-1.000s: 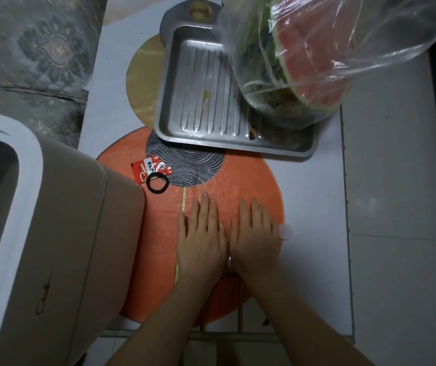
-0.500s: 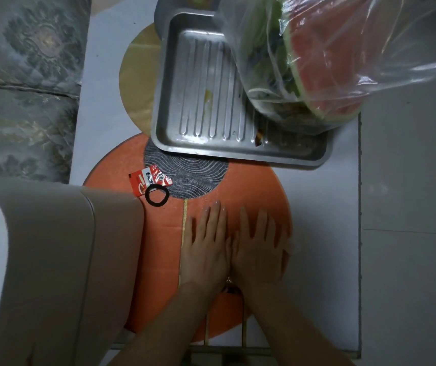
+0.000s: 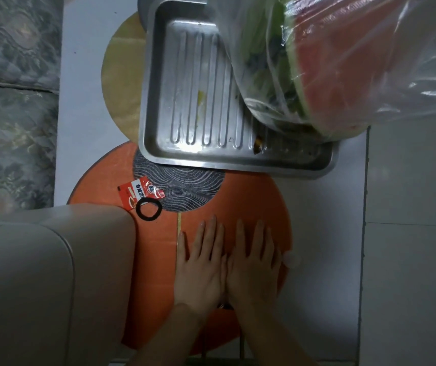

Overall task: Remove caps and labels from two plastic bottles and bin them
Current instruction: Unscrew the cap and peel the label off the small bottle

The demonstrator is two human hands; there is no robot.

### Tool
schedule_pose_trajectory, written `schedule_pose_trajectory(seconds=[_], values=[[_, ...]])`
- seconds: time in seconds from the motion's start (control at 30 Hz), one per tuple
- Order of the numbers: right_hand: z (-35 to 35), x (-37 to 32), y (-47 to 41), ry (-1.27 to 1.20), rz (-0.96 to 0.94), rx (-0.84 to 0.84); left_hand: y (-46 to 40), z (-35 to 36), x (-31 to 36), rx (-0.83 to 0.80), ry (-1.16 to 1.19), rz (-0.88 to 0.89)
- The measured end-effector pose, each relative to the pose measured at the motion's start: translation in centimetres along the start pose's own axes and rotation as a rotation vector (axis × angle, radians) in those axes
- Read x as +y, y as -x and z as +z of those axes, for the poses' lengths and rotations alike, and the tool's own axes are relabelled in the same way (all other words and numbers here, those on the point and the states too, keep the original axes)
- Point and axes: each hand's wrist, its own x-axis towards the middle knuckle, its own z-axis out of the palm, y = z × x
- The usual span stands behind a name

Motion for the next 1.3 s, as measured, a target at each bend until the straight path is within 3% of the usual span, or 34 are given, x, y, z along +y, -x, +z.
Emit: schedule_pose_trajectory(seconds=[0.37,0.9,1.03,1.13,1.3], values=[[0.8,-0.3,-0.3,0.058,0.018,-0.047,-0.1,1.2,-0.3,0.022,-0.001,0.038],[1.2,0.0,0.4,0.093,-0.046,0.112,0.6,0.0,0.1,0.084,-0.029,0.012],[1.1,0.6,0.7,0.032,-0.077,0.052,1.8,-1.0,0.0,0.174,0.081,0.01],[0.6,0.6,0.8,-0.038,-0.066,0.077,3.4,-1.2,-0.9,0.207,0.019,-0.01],[-0.8,0.7,1.5,-0.417,-0.024,0.218,4.1,-0.3,-2.4,0.136,0.01,-0.076]])
